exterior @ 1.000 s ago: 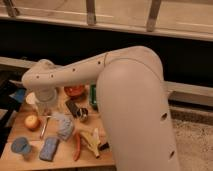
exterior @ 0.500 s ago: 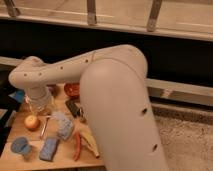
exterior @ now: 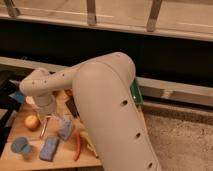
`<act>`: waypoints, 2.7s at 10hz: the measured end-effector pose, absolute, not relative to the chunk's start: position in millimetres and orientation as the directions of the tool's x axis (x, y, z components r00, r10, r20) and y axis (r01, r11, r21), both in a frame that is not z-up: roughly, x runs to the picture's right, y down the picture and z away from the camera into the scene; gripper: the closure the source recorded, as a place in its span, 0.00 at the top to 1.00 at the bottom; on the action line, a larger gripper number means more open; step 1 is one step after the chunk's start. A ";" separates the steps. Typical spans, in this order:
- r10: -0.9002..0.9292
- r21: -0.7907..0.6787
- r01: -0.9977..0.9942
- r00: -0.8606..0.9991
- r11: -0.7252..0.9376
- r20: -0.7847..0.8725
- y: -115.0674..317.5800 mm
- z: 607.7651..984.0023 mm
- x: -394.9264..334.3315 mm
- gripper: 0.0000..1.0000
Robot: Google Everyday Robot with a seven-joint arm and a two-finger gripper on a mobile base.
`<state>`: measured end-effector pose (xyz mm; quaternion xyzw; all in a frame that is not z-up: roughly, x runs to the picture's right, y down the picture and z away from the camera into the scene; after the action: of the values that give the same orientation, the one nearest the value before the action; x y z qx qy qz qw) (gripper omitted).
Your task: Place towel in tray
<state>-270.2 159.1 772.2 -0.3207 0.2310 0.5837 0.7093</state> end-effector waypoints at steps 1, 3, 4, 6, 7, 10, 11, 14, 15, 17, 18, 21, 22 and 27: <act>0.661 -0.178 -0.980 0.193 0.091 -0.725 174.9 784.5 -265.8 0.65; 0.649 -0.157 -0.987 0.139 0.031 -0.748 192.0 797.8 -253.8 0.65; 0.649 -0.154 -0.988 0.132 0.023 -0.750 194.1 799.1 -252.4 0.65; 0.649 -0.160 -0.987 0.135 0.022 -0.749 194.5 798.1 -255.5 0.65; 0.649 -0.157 -0.987 0.133 0.021 -0.749 193.5 798.9 -253.1 0.65; 0.661 -0.093 -0.994 0.108 0.058 -0.742 190.1 808.9 -250.3 0.65; 0.660 -0.063 -0.995 0.094 0.071 -0.745 190.5 816.0 -245.3 0.65; 0.654 -0.017 -0.997 0.062 0.074 -0.754 197.6 825.5 -236.5 0.65; 0.651 -0.006 -0.997 0.052 0.072 -0.758 200.1 827.2 -233.8 0.65; 0.640 0.018 -0.998 0.024 0.058 -0.768 205.4 833.2 -224.2 0.64; 0.632 0.021 -0.999 0.013 0.046 -0.775 209.0 836.2 -222.0 0.60; 0.629 0.013 -0.999 0.013 0.037 -0.777 208.7 836.3 -223.4 0.32; 0.624 0.015 -0.999 0.015 0.043 -0.781 210.2 833.6 -222.1 0.22; 0.677 -0.035 -0.999 0.008 -0.026 -0.736 180.8 839.1 -221.1 0.00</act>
<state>-221.1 180.8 839.1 -0.2993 0.2693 0.6506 0.6439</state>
